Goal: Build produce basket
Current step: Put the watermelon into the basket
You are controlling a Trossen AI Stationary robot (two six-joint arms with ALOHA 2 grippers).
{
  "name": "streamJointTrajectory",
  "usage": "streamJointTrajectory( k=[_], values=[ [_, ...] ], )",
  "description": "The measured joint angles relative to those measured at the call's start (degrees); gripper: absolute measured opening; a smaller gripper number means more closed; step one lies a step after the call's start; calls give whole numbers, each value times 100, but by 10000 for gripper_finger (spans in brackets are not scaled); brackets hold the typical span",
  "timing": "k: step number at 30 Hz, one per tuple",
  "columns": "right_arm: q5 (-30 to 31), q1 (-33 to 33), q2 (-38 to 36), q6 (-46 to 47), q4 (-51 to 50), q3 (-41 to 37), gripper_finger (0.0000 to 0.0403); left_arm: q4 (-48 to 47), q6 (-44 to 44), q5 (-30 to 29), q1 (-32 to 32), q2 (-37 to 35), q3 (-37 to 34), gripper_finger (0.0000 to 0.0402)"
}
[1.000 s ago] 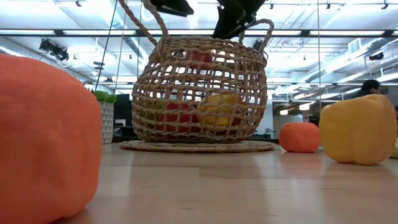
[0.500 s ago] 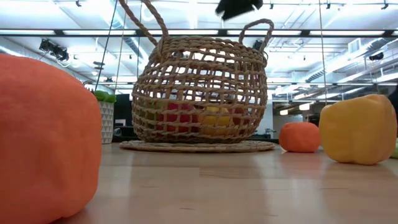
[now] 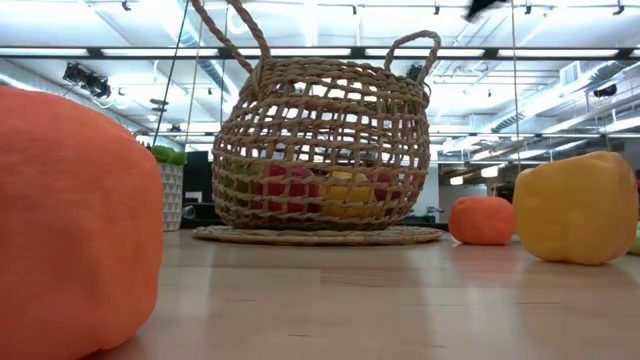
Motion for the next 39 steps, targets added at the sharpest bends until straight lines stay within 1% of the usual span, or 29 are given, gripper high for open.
streamJointTrajectory(
  k=[3,6,9,11,14,16,18,19,21,26,30,34,39],
  values=[
    [22,350,153,477,222,-352,266,-735,-806,-79,-308,203,4,187],
    [8,538,397,526,699,-622,266,-1265,-1506,-121,-528,382,1,187],
    [-41,629,686,566,809,-667,266,-1295,-1824,-189,-681,592,2,187],
    [-68,684,884,746,631,-678,266,-1304,-1979,-212,-751,742,4,187],
    [-68,779,1175,1091,577,-681,266,-1707,-2339,-212,-767,1001,10,187],
    [-67,833,1372,1180,677,-679,266,-2236,-2849,-241,-756,1153,10,187],
    [-58,859,1566,1129,849,-680,266,-2774,-3628,-397,-698,1316,8,189],
    [-44,860,1651,1064,936,-679,266,-2966,-4007,-447,-660,1399,8,191],
    [-27,856,1803,923,1103,-679,266,-3127,-4413,-450,-604,1562,6,197],
    [-64,709,2045,650,1224,-679,266,-3060,-4568,-224,-530,2063,6,224],
    [-50,605,2004,686,1203,-679,266,-3461,-4947,-57,-345,2414,6,249],
    [6,581,1980,688,1235,-672,266,-3890,-5248,83,-105,2555,4,271],
    [42,578,2026,690,1260,-672,266,-3804,-5203,100,100,2576,4,287]
  ],
)
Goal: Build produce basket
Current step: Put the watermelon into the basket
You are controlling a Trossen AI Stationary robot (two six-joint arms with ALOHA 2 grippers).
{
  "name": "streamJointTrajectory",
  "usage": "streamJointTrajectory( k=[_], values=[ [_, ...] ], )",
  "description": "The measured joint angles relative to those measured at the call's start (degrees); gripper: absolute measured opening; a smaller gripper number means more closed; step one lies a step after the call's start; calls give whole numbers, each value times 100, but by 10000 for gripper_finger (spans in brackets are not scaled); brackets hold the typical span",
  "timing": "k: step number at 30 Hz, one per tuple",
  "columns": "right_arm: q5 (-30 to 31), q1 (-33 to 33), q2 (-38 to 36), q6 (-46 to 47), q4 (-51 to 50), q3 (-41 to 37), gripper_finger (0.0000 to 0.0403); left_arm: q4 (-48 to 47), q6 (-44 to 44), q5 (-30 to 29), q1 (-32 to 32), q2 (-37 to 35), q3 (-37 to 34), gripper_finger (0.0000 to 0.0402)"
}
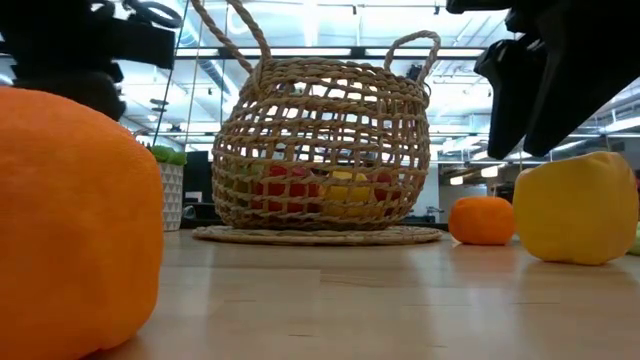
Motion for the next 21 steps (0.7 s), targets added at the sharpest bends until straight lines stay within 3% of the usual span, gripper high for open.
streamJointTrajectory(
  k=[7,12,21],
  values=[
    [17,3,0,0,63,0,266,264,157,86,26,-3,-244,289],
    [108,-16,0,-213,632,0,266,258,121,266,28,-2,-587,289],
    [48,-155,0,-796,1875,0,266,52,659,237,-195,-64,-241,289]
  ],
)
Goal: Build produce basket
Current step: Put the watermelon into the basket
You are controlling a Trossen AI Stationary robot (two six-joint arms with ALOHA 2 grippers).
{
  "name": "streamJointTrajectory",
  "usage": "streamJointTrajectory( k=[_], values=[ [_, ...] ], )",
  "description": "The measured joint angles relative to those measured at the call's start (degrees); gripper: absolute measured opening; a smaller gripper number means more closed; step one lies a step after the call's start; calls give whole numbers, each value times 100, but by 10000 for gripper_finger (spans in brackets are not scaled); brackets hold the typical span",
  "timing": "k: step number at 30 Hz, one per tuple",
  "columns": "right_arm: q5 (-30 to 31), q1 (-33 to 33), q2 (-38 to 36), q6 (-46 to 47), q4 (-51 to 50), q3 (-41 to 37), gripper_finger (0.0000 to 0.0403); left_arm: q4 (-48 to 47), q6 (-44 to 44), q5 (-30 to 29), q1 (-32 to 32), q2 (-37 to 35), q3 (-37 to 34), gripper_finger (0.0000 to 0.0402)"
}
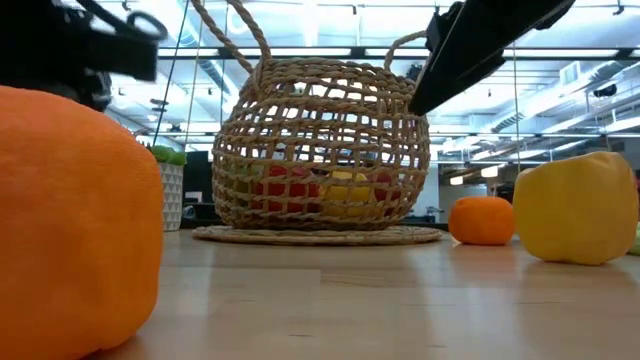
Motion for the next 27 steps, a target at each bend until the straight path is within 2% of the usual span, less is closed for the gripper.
streamJointTrajectory(
  k=[10,14,19,27],
  values=[
    [59,-69,4,-153,254,-2,266,-2205,-522,-60,-212,-153,236,288],
    [114,-215,4,-423,1141,-152,266,-2292,-176,-55,-199,-153,37,288],
    [169,-369,4,-865,2550,-584,266,-2174,194,111,-129,-150,-569,288],
    [84,-502,7,-927,2890,-1079,266,-1785,481,88,-127,-150,-1750,288]
  ],
)
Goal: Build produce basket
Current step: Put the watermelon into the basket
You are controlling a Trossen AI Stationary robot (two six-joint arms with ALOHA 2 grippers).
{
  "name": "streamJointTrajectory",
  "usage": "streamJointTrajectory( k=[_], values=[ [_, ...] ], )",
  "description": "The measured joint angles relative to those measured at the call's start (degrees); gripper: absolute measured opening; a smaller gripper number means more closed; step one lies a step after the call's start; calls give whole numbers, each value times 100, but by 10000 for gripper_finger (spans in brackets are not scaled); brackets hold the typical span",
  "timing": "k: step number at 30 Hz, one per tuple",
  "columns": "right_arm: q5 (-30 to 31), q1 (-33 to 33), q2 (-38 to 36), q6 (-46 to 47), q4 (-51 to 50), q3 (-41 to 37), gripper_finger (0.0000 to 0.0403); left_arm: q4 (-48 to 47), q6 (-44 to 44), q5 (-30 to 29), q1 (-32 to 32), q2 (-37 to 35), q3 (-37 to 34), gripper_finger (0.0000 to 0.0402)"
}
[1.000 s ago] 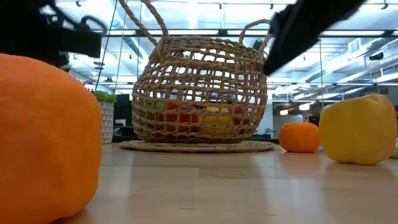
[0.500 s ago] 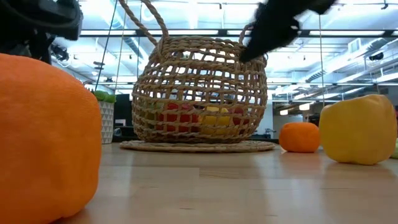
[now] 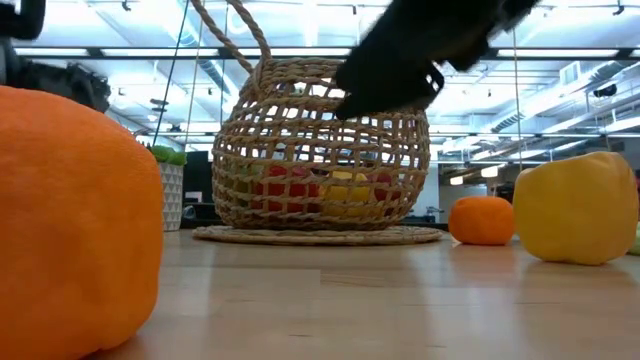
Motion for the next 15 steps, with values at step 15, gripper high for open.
streamJointTrajectory(
  k=[15],
  values=[
    [-351,-296,1059,-289,1899,-517,266,2498,1150,-613,34,-2,-381,288]
  ],
)
